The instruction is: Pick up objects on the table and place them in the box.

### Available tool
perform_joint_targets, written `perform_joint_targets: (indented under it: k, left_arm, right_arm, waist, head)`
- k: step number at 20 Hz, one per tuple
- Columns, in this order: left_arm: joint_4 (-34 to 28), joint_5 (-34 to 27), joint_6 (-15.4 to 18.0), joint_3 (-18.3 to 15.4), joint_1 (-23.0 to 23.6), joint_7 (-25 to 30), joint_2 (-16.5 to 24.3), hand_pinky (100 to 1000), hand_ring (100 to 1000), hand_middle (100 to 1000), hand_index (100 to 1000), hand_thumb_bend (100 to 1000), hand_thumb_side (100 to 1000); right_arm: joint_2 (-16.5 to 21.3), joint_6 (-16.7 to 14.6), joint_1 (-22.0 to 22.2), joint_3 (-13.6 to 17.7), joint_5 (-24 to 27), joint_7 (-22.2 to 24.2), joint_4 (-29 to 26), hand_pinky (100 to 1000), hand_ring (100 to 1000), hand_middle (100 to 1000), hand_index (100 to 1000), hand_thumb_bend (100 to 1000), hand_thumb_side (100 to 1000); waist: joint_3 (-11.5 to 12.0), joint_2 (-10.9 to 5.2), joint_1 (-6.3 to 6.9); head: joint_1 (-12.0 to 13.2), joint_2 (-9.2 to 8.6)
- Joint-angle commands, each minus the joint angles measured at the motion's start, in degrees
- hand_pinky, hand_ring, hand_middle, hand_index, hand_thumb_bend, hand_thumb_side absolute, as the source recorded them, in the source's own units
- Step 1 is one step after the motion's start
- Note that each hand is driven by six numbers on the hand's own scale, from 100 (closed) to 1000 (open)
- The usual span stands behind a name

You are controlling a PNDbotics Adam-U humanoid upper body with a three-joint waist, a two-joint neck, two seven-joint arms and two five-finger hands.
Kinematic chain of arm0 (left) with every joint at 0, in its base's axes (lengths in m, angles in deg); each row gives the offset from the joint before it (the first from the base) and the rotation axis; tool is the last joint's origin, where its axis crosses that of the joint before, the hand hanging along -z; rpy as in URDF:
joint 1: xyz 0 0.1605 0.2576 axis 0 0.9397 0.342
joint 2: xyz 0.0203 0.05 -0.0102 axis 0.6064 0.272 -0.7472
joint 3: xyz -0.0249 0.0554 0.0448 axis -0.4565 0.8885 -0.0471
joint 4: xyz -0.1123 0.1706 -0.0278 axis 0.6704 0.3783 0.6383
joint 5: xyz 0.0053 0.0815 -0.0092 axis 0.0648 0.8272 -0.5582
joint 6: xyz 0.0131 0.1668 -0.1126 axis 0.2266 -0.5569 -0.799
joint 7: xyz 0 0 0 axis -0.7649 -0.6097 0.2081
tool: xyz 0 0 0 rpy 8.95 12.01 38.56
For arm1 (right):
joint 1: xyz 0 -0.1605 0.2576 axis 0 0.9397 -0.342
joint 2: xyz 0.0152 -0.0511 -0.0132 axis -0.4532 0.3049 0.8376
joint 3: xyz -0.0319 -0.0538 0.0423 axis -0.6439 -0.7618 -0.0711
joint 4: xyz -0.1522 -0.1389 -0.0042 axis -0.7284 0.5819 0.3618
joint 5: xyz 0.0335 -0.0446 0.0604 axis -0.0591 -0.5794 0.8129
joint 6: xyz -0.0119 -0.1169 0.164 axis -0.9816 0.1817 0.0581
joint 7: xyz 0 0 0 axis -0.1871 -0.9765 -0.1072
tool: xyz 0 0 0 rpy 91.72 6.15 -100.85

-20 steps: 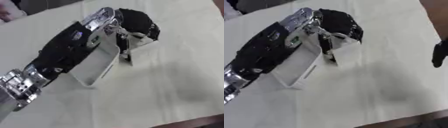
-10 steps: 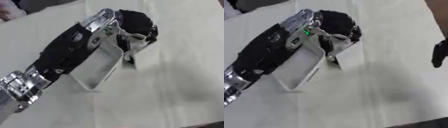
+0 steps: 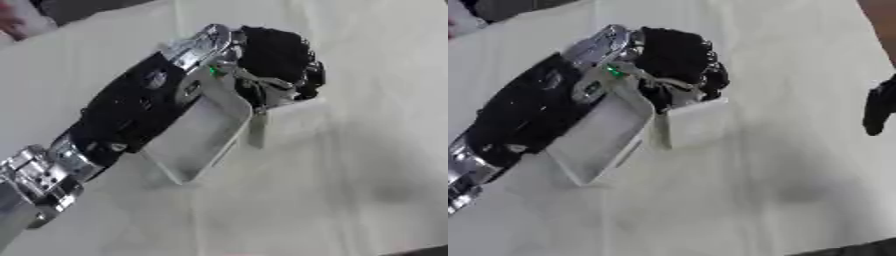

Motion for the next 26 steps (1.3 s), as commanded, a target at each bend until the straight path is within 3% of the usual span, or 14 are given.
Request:
perform_joint_targets:
  k: [1,11,12,13,16,21,26]
  left_arm:
    - [-2.8,1.2,-0.4,-1.1,-1.3,-2.2,3.3,100,100,100,216,100,165]
    - [-8.6,3.2,-4.6,-5.8,-0.6,-6.5,10.3,100,100,100,210,100,134]
    - [-9.0,3.3,-5.0,-6.3,-0.5,-6.8,10.8,100,100,100,209,100,175]
    - [-9.7,3.5,-6.0,-7.5,-0.5,-7.5,11.8,100,100,100,209,100,128]
    - [-11.5,2.8,-8.4,-10.1,0.6,-9.3,15.0,100,100,105,209,100,121]
    - [-14.8,-1.0,-13.2,-15.0,2.6,-11.8,20.7,100,100,111,211,100,117]
    - [-16.8,-7.6,-16.0,-17.2,4.5,-12.0,23.4,100,100,108,215,100,121]
  right_arm:
    - [0.7,0.0,-0.1,0.3,-0.2,0.0,-0.8,266,438,525,754,100,811]
    - [0.5,-0.1,0.4,0.5,-0.1,-0.4,-0.8,267,438,526,753,100,815]
    - [0.5,-0.1,0.4,0.6,-0.1,-0.4,-0.8,267,438,526,753,100,816]
    - [0.5,-0.1,0.5,0.6,-0.1,-0.5,-0.8,267,439,526,753,100,816]
    - [0.4,-0.1,0.7,0.8,-0.1,-0.8,-0.8,268,439,526,753,100,817]
    - [0.3,0.1,1.3,1.0,-0.3,-1.3,-0.8,268,439,526,753,100,818]
    - [0.1,0.2,1.5,1.1,-0.3,-1.5,-0.8,268,439,526,752,100,819]
  waist:
    - [0.3,-1.13,-0.91]
    - [1.6,-1.60,-1.93]
    - [1.7,-1.65,-2.01]
    - [2.0,-1.78,-2.17]
    - [2.5,-2.07,-2.52]
    - [4.2,-2.60,-3.12]
    - [5.3,-2.73,-3.65]
  head:
    - [0.1,-0.02]
    - [-0.4,-0.02]
    - [-0.4,-0.02]
    - [-0.6,-0.02]
    - [-1.0,-0.02]
    - [-1.8,-0.02]
    - [-2.2,-0.02]
